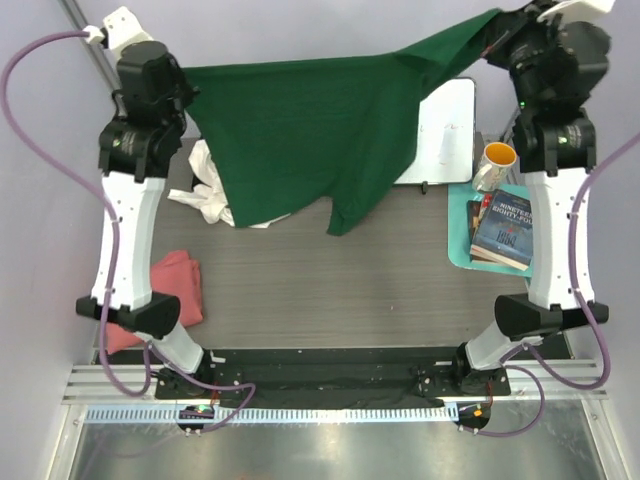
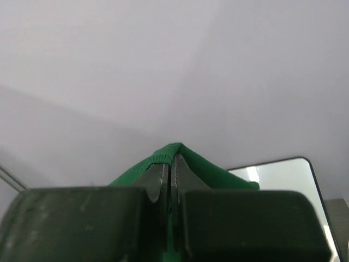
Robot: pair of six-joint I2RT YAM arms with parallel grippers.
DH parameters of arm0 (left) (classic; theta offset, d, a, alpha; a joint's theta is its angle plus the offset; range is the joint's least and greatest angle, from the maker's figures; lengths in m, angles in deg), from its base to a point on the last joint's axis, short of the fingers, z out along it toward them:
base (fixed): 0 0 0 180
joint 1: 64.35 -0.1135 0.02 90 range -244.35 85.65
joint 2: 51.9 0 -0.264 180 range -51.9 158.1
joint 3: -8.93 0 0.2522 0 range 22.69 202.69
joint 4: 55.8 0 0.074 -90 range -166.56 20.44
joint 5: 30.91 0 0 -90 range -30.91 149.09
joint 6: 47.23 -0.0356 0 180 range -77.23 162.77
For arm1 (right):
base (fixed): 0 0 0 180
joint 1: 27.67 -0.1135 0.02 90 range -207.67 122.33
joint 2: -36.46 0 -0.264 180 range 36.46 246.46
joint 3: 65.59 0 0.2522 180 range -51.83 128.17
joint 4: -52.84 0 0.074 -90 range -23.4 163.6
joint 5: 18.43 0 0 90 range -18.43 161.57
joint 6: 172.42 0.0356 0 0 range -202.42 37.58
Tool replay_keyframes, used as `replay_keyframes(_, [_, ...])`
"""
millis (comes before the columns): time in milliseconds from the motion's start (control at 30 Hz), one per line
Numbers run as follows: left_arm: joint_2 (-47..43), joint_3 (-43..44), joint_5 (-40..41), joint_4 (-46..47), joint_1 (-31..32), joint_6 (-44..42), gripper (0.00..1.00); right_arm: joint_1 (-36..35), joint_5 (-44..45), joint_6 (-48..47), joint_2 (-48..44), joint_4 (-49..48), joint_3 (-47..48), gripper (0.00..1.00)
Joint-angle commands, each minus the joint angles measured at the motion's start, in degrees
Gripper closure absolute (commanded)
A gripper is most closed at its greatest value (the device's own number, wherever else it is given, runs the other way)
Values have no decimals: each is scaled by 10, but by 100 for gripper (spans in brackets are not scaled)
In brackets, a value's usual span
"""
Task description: Fold and stack the t-shirts
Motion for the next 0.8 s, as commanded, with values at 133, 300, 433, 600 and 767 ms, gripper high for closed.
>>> replay_keyframes(133, [-97,11,0,-25,-7,-22,100,5,4,-20,-101,-3,-16,99])
replay_keyframes(300, [-129,-121,21,-62,-7,-32,100,6,19,-29,-200,-4,-177,99])
replay_keyframes(433, [-137,-166,28,-22,-8,-34,100,6,24,-36,-191,13,-192,99])
replay_keyframes(600, [-24,-63,46,-35,-9,-45,100,5,63,-45,-116,18,-128,99])
replay_keyframes(767, [114,105,57,-51,-16,-34,100,9,95,-59,6,27,-19,99])
